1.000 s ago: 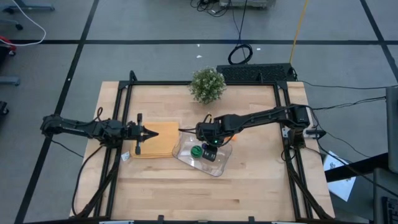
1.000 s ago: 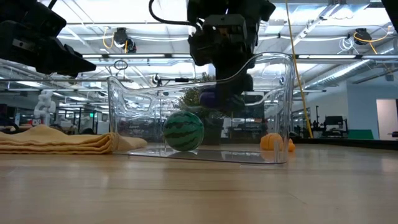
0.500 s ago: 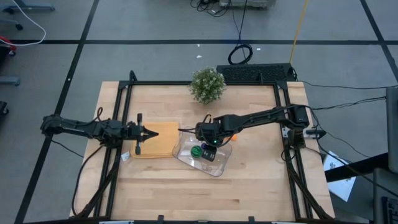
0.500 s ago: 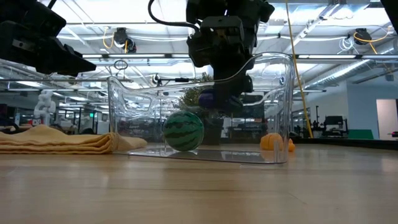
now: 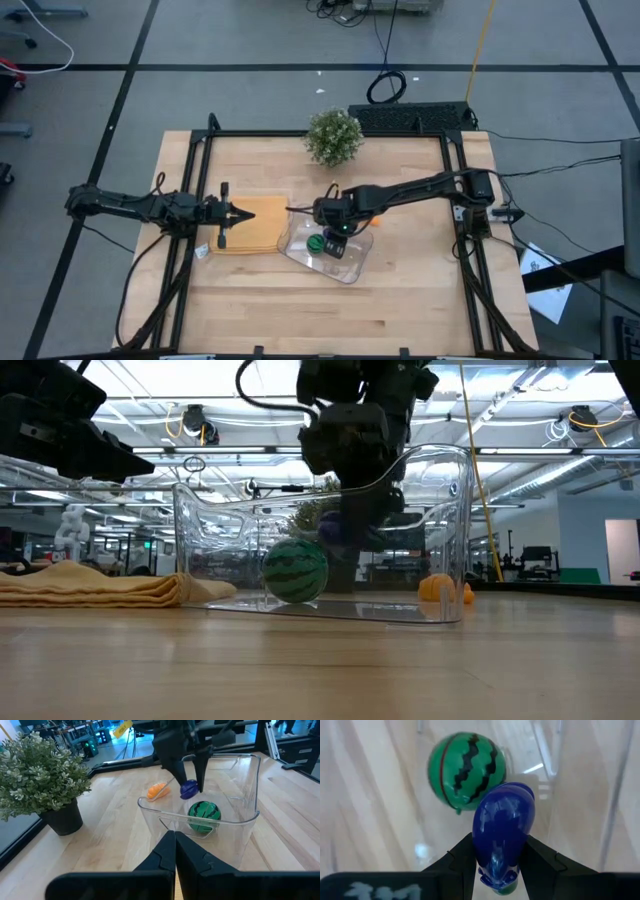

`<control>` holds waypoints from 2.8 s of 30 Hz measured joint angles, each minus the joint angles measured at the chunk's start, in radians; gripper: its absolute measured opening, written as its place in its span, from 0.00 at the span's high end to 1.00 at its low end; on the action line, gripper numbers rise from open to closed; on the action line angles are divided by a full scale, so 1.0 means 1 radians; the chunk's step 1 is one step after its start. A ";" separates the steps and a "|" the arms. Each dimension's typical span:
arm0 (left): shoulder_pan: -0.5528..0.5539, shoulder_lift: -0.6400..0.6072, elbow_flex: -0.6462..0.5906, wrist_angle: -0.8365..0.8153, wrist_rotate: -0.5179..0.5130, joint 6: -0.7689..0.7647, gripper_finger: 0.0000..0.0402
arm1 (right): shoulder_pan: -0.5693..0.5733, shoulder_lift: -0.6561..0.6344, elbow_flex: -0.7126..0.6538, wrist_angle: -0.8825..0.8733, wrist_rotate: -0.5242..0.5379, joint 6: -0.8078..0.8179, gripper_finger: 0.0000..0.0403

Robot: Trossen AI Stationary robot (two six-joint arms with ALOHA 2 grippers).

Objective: Pick and placing Produce into tupperware
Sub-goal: Put the eggplant into the transparent bin

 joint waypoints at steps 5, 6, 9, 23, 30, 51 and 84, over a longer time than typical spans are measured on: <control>0.000 0.000 0.000 0.000 0.000 -0.002 0.99 | 0.000 0.025 0.000 -0.001 0.000 -0.008 0.71; 0.000 0.000 0.000 0.000 0.000 -0.002 0.99 | 0.000 0.028 0.000 0.002 0.000 -0.008 0.71; 0.000 0.000 0.000 0.000 0.000 -0.002 0.99 | 0.000 0.029 0.000 -0.001 0.000 -0.012 0.71; 0.000 0.000 0.000 0.000 0.000 0.007 0.99 | 0.036 0.029 0.000 -0.010 0.061 -0.030 0.72; 0.000 0.000 0.000 0.000 0.000 0.006 0.99 | 0.042 0.029 0.000 -0.038 0.085 -0.020 0.72; 0.000 0.000 0.000 0.000 0.000 0.010 0.99 | 0.064 0.064 0.000 -0.025 0.087 -0.036 0.72; 0.000 0.000 0.000 -0.002 0.006 0.006 0.99 | 0.068 0.110 0.000 0.001 0.138 -0.084 0.72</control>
